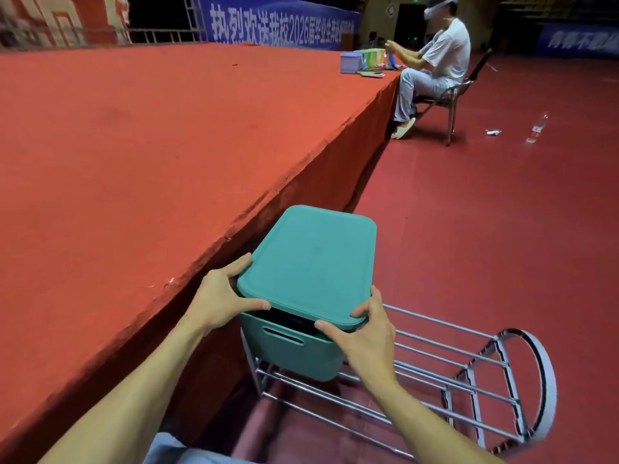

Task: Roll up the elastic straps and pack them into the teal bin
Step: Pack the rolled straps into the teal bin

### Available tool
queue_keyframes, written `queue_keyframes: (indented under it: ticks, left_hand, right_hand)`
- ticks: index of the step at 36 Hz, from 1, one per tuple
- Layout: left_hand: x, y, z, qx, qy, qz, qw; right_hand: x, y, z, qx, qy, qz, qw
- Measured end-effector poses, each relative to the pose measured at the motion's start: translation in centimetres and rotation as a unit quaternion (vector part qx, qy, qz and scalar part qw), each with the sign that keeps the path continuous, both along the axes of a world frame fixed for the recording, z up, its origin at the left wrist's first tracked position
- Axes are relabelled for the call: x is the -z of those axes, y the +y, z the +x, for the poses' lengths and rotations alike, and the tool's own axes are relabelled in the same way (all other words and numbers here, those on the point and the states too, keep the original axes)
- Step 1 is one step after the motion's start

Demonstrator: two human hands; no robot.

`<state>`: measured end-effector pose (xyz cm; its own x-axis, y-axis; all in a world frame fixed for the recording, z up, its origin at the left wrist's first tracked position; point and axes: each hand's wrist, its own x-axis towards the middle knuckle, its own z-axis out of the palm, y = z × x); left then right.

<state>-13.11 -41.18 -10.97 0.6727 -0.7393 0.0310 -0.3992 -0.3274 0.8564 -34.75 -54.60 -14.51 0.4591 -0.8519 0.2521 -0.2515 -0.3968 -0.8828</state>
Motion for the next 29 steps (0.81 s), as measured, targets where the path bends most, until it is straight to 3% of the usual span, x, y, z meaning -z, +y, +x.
queue_keyframes:
  ticks: [16,29]
  left_hand:
    - [2.7,1.4,1.5,0.033,0.04,-0.008,0.999]
    - [3.3,2.2,2.0,0.05,0.013,-0.022,0.998]
  right_hand:
    - [1.3,1.5,0.2,-0.001,0.022,-0.029,0.999]
    - [1.5,2.2,-0.2,-0.013,0.026,-0.036,0.999]
